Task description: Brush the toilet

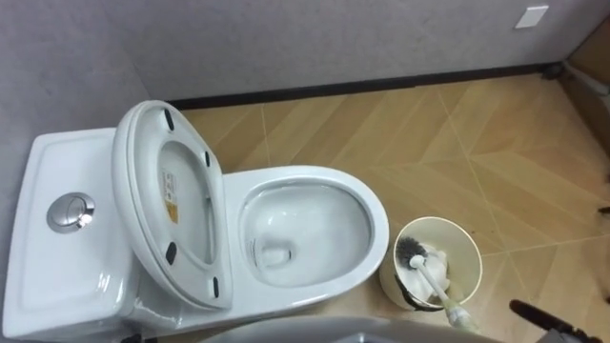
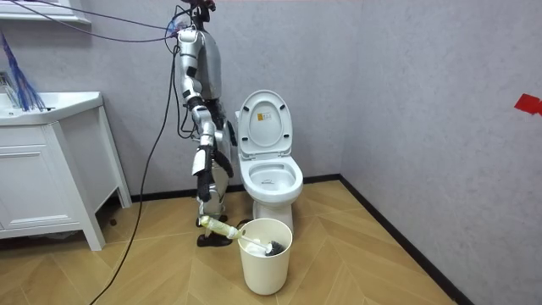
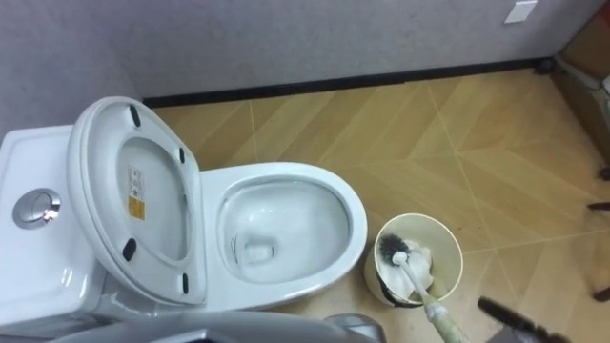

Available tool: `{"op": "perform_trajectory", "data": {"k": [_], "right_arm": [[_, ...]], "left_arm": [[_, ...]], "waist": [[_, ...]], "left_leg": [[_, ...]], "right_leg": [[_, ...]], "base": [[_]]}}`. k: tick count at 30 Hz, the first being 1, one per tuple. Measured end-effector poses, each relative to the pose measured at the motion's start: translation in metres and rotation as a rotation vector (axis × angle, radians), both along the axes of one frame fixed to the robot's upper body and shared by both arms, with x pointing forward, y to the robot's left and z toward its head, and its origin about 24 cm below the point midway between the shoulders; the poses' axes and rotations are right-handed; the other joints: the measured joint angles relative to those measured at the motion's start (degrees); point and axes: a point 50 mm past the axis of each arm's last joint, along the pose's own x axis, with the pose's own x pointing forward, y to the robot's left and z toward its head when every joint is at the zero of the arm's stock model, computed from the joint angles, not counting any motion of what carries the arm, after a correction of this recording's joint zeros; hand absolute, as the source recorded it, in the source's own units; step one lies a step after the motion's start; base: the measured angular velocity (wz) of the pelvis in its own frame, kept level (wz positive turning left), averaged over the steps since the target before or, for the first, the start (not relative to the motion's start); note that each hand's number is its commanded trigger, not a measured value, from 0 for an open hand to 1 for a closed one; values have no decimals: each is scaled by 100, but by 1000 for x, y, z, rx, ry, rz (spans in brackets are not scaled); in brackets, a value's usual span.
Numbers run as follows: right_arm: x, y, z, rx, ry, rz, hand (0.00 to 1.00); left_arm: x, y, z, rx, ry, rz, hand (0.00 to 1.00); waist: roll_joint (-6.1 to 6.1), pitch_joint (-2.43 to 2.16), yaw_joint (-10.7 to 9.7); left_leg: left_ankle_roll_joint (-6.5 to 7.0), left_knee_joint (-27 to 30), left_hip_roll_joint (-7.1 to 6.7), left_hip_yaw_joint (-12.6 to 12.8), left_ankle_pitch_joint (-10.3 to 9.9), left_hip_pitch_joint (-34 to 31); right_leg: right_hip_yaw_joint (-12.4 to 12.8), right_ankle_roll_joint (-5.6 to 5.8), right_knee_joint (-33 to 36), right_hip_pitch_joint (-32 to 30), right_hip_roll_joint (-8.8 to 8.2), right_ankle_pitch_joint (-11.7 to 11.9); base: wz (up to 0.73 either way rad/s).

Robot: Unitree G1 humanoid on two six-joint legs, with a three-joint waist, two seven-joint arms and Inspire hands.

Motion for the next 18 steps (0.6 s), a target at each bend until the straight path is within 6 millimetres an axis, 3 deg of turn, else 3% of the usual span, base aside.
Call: {"op": "perform_trajectory", "data": {"k": [7,18], "right_arm": [[16,-3,7,-36,-50,43,0],[23,-6,10,-66,-41,153,0]], "left_arm": [[3,1,1,-4,-28,-1,0],[4,7,4,7,-52,-17,0]], "waist": [[-16,13,60],[-100,23,137]], "left_leg": [[-1,7,19,3,1,-89],[-1,11,15,4,3,-111]], "right_leg": [[0,-3,-3,-91,-2,4],[-22,1,-47,-97,-48,2]], "base": [[0],[0]]}}
